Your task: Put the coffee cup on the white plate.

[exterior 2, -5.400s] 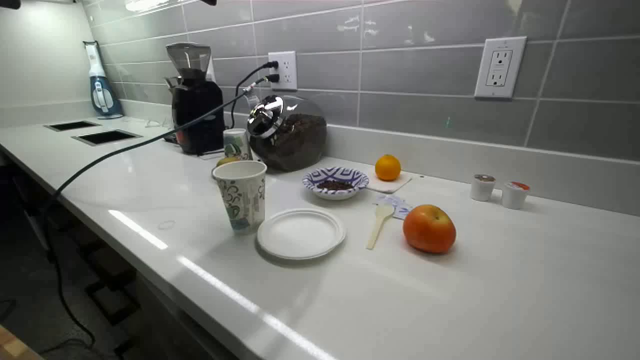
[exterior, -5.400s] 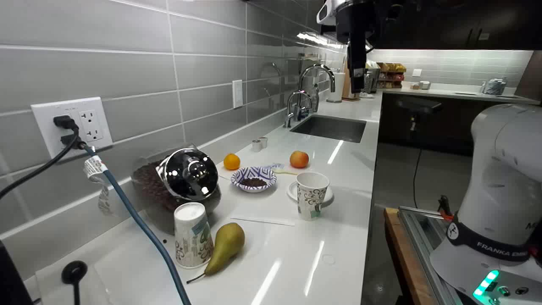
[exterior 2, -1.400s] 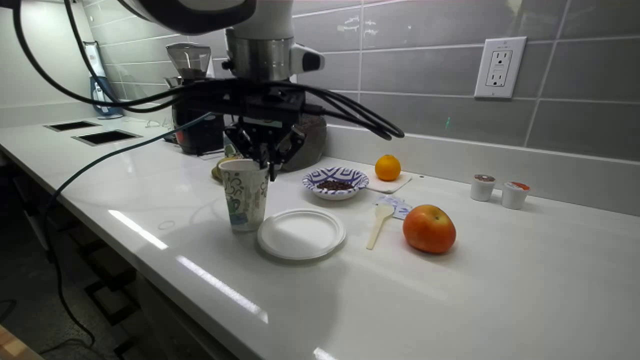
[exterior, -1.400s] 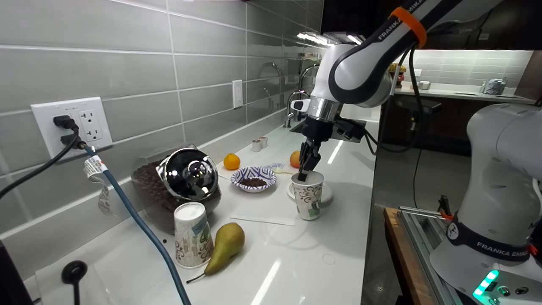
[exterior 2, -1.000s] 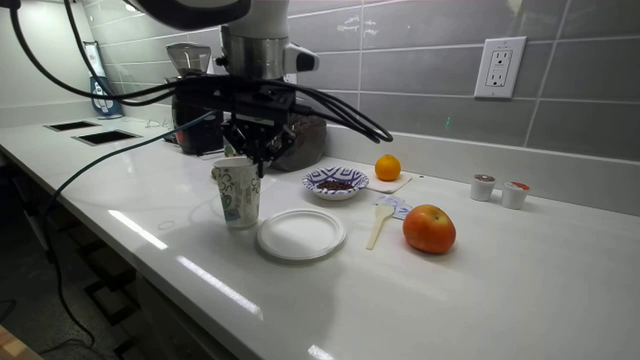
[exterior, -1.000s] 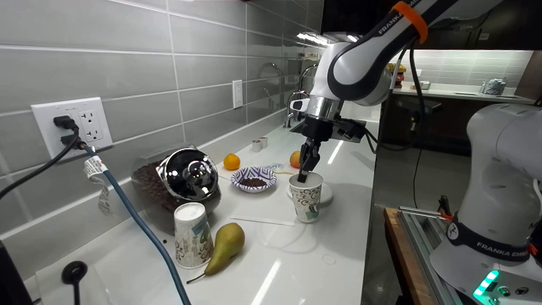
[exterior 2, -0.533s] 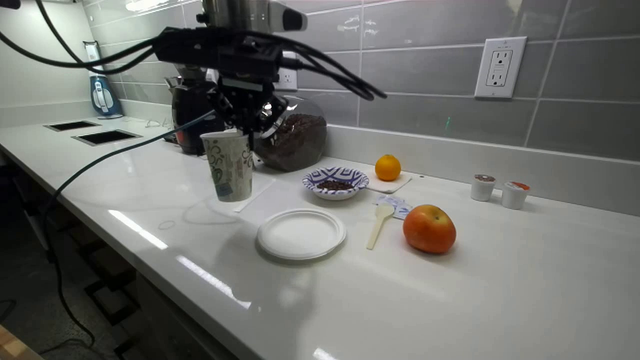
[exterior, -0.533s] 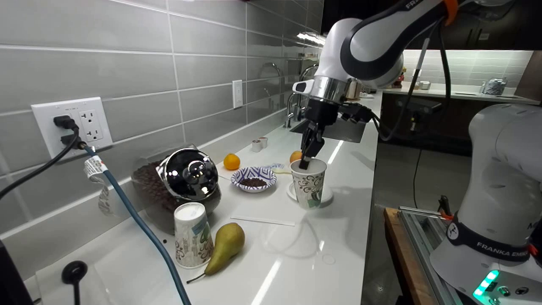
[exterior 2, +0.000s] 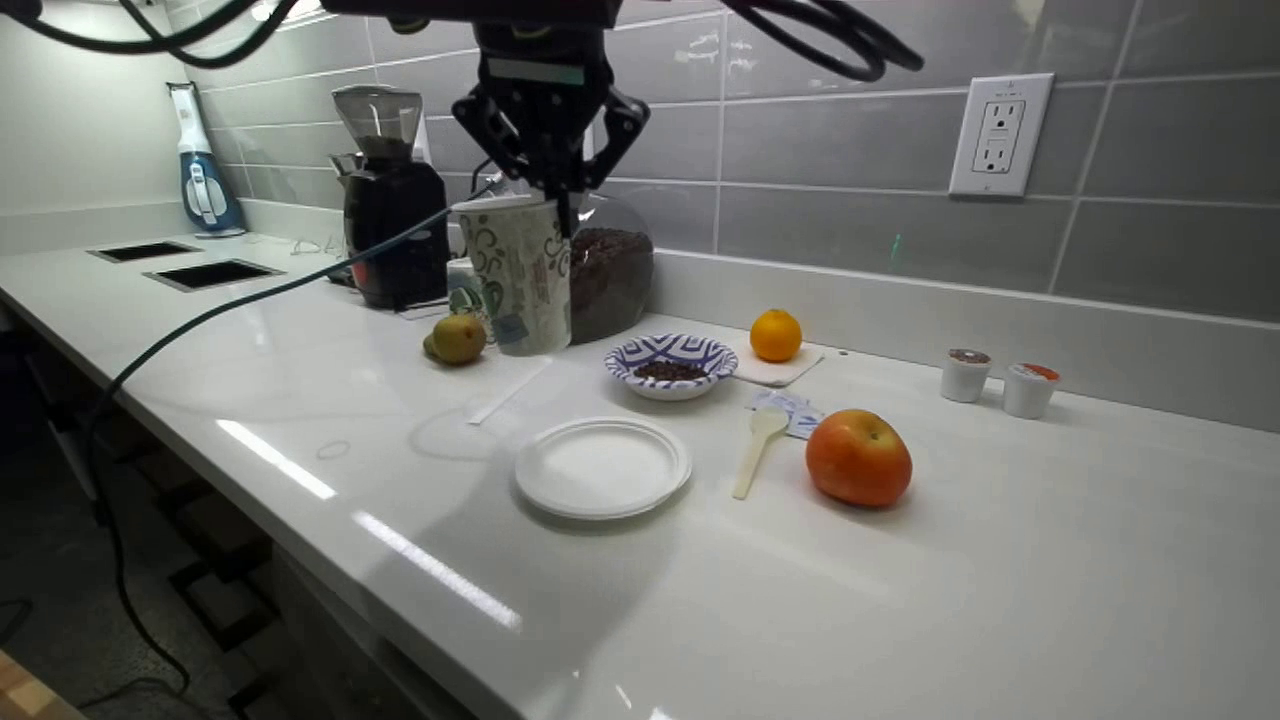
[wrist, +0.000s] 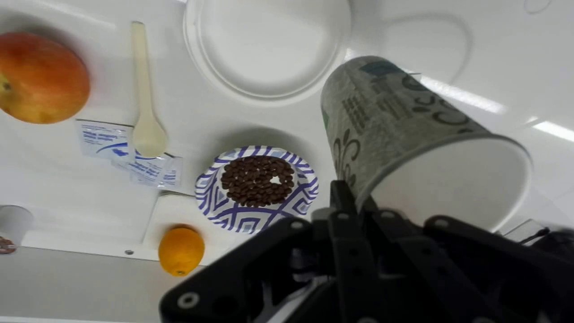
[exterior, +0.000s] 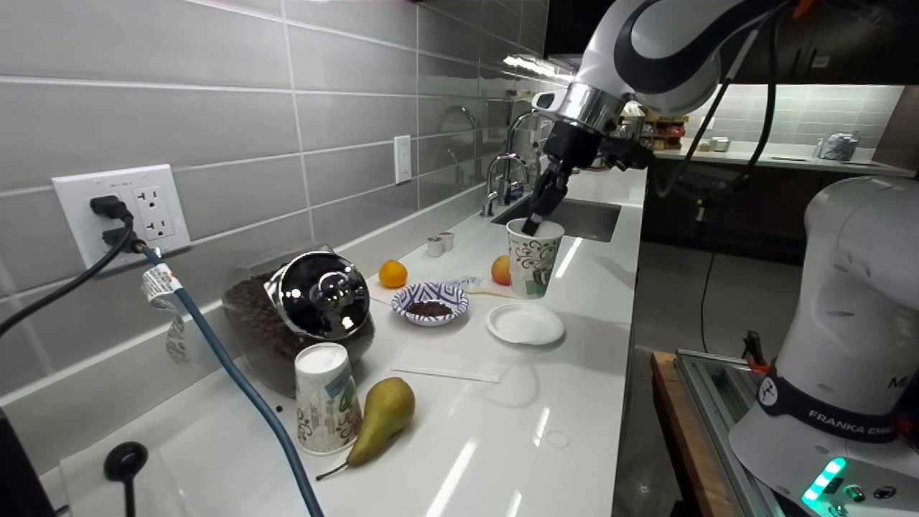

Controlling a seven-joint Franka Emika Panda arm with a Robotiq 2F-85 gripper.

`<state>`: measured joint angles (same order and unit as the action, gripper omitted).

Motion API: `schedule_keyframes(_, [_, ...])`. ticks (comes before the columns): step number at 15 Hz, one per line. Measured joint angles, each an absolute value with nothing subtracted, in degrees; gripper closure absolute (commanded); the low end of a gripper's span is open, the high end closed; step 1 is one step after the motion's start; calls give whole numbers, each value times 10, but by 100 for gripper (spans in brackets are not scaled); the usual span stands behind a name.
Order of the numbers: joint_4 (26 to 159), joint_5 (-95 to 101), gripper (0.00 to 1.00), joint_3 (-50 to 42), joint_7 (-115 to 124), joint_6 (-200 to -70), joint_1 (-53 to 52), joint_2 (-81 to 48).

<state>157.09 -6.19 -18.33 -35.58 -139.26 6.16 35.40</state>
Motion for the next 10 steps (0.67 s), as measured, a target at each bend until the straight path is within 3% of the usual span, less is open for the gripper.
schedule_keyframes(10, [1573, -62, 98, -286, -399, -1398, 85, 338])
